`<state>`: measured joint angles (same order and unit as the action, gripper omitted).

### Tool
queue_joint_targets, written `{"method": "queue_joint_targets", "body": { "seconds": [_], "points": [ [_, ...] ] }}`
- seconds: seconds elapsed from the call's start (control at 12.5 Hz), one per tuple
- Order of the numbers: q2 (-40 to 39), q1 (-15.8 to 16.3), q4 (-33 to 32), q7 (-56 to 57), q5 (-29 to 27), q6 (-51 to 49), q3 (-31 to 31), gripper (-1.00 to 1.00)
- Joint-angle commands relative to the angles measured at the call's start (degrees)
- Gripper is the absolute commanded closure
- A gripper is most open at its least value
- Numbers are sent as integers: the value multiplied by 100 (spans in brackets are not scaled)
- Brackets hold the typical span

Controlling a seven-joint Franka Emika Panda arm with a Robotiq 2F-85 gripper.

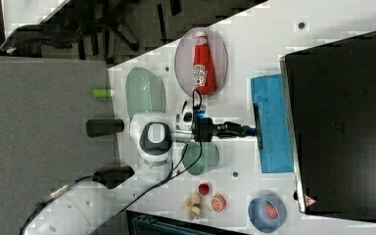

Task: Flap open oven.

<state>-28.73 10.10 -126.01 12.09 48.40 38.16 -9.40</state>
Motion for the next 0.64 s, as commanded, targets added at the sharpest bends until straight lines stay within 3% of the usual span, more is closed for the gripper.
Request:
{"method": "queue_joint_targets", "body": {
  "seconds": [0.08, 0.4, 0.64],
  "points": [
    [-281, 135, 223, -1142, 48, 46, -89, 65],
    [-213, 146, 436, -1298, -137, 155, -85, 65],
    [209, 74, 432, -1226, -1186, 522, -85, 65]
  ]
}}
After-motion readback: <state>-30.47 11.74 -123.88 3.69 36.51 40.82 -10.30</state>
